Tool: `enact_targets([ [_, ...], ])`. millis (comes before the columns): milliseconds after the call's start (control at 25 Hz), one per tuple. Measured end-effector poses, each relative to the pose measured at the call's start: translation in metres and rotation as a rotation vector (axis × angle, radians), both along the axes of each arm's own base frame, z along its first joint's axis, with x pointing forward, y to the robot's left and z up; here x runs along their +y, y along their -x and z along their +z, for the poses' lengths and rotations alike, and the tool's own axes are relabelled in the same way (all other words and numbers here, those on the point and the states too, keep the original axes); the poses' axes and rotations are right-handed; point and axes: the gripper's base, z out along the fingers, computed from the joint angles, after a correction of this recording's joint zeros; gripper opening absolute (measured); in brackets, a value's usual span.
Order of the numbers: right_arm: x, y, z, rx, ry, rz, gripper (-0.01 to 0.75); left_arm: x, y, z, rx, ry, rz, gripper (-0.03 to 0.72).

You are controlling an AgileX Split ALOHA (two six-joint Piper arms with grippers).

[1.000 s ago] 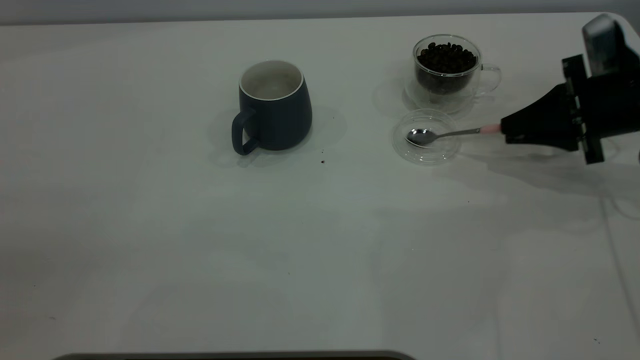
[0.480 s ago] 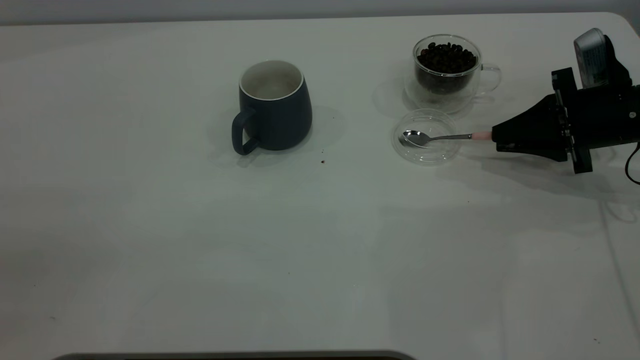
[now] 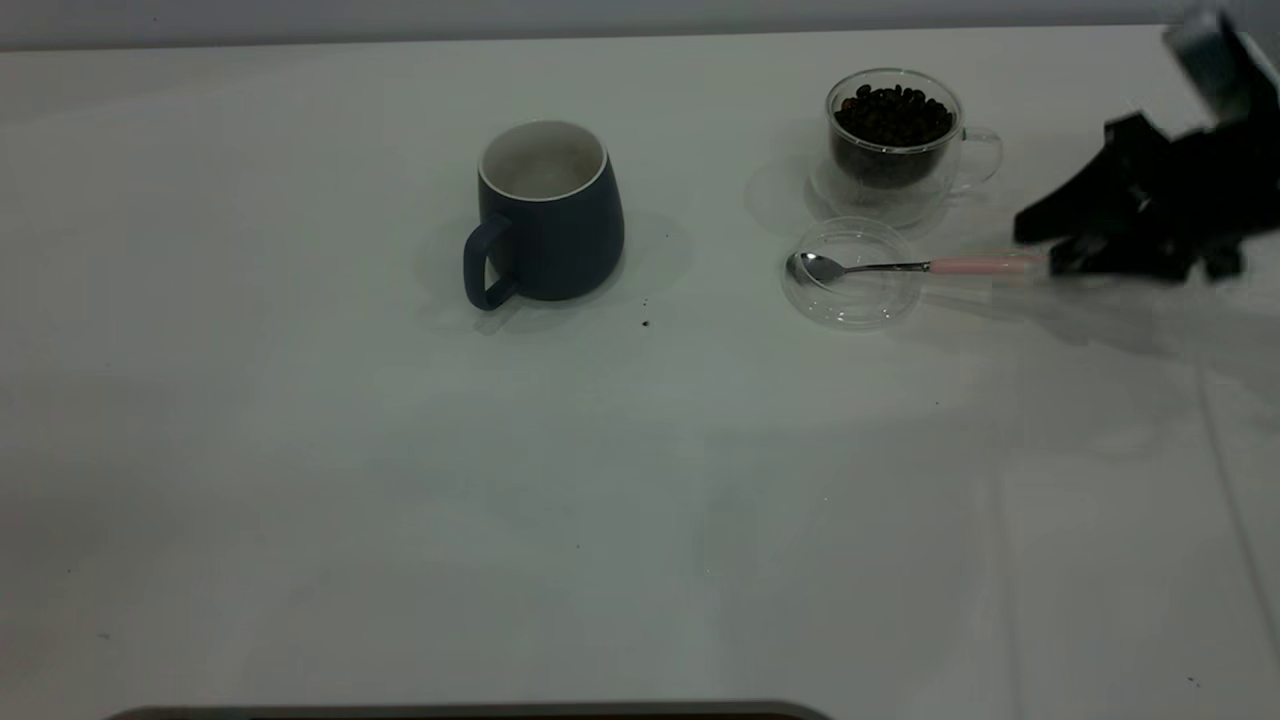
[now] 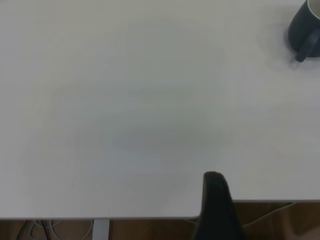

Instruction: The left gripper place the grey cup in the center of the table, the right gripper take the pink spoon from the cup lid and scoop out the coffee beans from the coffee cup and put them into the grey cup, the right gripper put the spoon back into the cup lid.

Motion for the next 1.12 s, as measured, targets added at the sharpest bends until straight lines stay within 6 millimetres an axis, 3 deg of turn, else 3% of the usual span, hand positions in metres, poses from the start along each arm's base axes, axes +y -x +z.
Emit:
enact_targets([
  [200, -0.004, -0.008, 0.060, -0.132, 0.234, -0.018, 0.469, 0.000, 0.000, 0.000, 0.000, 0.000, 0.000, 0.565],
  [360, 0.020, 0.013, 0.121, -0.242, 0.361, 0.030, 0.469, 0.000, 0.000, 0.000, 0.000, 0.000, 0.000, 0.565],
  [480, 0.047, 0.052, 0.163, -0.304, 0.384, 0.064, 0.469, 0.000, 0.000, 0.000, 0.000, 0.000, 0.000, 0.565],
  [560, 0.057, 0.087, 0.179, -0.305, 0.379, 0.061, 0.469, 0.000, 0.000, 0.000, 0.000, 0.000, 0.000, 0.565],
  [720, 0.057, 0.160, 0.201, -0.295, 0.358, -0.014, 0.469, 0.000, 0.000, 0.000, 0.000, 0.000, 0.000, 0.565],
  [880, 0.061, 0.206, 0.230, -0.251, 0.226, -0.105, 0.469, 0.000, 0.000, 0.000, 0.000, 0.001, 0.001, 0.565],
  [1040, 0.065, 0.248, 0.255, -0.193, 0.250, 0.024, 0.469, 0.000, 0.000, 0.000, 0.000, 0.002, 0.002, 0.565],
  [1120, 0.061, 0.274, 0.258, -0.141, 0.333, 0.086, 0.469, 0.000, 0.000, 0.000, 0.000, 0.002, 0.002, 0.565],
])
